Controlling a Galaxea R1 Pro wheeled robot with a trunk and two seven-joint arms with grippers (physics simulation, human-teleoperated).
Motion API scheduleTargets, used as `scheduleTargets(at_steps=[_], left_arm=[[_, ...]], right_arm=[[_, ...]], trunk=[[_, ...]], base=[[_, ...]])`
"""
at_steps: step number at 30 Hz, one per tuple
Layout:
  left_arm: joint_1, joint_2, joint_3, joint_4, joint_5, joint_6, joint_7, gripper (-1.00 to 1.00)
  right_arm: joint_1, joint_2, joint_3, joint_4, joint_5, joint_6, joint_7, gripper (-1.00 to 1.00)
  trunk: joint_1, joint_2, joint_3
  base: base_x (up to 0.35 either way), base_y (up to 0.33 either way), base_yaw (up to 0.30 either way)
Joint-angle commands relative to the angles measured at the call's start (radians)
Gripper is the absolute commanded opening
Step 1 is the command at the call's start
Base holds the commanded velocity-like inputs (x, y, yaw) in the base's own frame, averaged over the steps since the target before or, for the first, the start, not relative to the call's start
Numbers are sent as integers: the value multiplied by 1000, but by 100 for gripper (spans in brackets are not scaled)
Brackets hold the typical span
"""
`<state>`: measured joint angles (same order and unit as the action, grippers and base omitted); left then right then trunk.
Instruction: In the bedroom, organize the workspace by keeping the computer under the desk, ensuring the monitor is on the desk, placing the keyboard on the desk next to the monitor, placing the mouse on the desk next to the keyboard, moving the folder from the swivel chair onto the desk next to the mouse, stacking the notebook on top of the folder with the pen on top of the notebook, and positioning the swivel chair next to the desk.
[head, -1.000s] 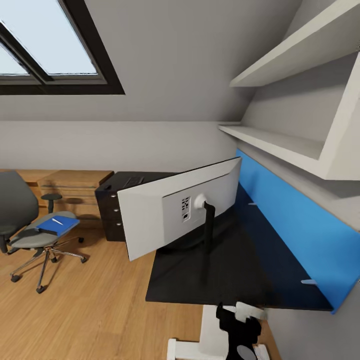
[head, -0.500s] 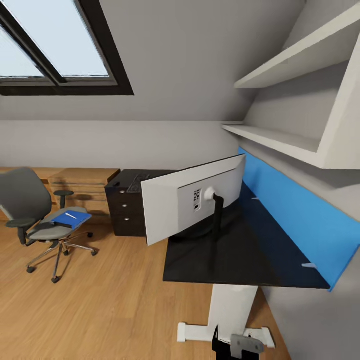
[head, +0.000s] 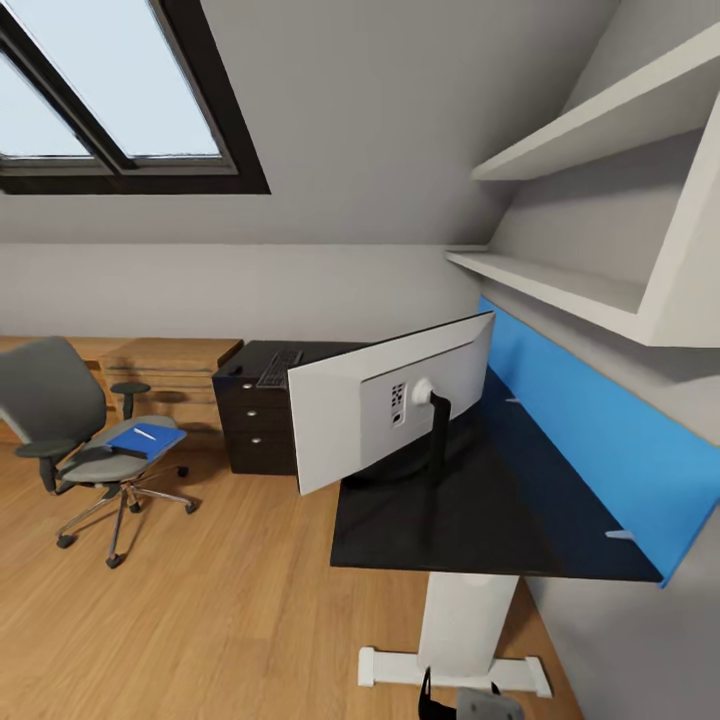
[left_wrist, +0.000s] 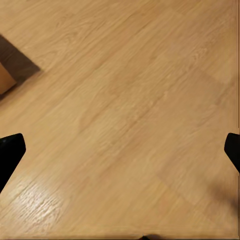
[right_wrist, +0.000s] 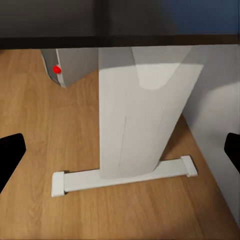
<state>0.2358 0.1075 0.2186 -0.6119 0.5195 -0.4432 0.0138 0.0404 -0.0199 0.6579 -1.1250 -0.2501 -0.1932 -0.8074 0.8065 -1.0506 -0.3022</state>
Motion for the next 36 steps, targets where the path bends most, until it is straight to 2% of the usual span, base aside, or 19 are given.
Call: scheduleTargets(at_steps=[1, 2, 3, 4, 5, 6, 7, 8, 9, 24, 31, 33, 36], left_arm=[[0, -3, -2, -2, -2, -1, 2, 100], [0, -7, -3, -2, -12, 0, 2, 100], [0, -24, -3, 1, -91, 2, 5, 100], [0, -25, -3, 2, -107, 3, 6, 100], [0, -31, -2, 5, -160, 47, 10, 100], [-1, -31, -2, 5, -168, 83, 11, 100], [0, -31, -2, 5, -170, 103, 11, 100], [0, -31, -2, 6, -174, 163, 11, 100], [-1, -32, -1, 6, -180, 278, 4, 100], [-1, -41, -1, 7, -185, 266, 0, 100], [-1, -45, -2, 30, -187, 199, 0, 100], [-1, -53, -2, 39, -197, 176, 1, 100], [-1, -60, -2, 46, -240, 153, 2, 100]], right_arm=[[-1, -1, 2, 4, -11, -8, -2, 100], [-1, 0, 1, 12, -12, -10, -2, 100], [-1, 4, 0, 43, -13, -38, -2, 100], [-1, 4, 1, 47, -13, -49, -2, 100], [-1, 7, 5, 83, -12, -113, -3, 100], [-1, 8, 6, 106, -12, -124, -2, 100], [-1, 10, 6, 119, -11, -128, -2, 100], [-1, 19, 7, 150, -11, -139, -1, 100], [-1, 36, 5, 188, -9, -218, -1, 100], [-2, 40, 3, 232, -8, -227, 0, 100], [-2, 40, 3, 235, -10, -227, 1, 100], [-2, 39, 2, 235, -10, -227, 1, 100], [-3, 39, 1, 241, -11, -228, 1, 100]], trunk=[[-4, 7, 2], [-8, 14, 6], [-11, 21, 9], [-15, 28, 12], [-19, 35, 15], [-23, 42, 18], [-27, 49, 21], [-31, 56, 24], [-34, 63, 28], [-92, 168, 56], [-119, 217, 67], [-126, 231, 70], [-138, 252, 75]], base=[[0, 0, 0], [0, 0, 0], [0, 0, 0], [0, 0, 0], [0, 0, 0], [0, 0, 0], [0, 0, 0], [0, 0, 0], [0, 0, 0], [0, 0, 0], [0, 0, 0], [0, 0, 0], [0, 0, 0]])
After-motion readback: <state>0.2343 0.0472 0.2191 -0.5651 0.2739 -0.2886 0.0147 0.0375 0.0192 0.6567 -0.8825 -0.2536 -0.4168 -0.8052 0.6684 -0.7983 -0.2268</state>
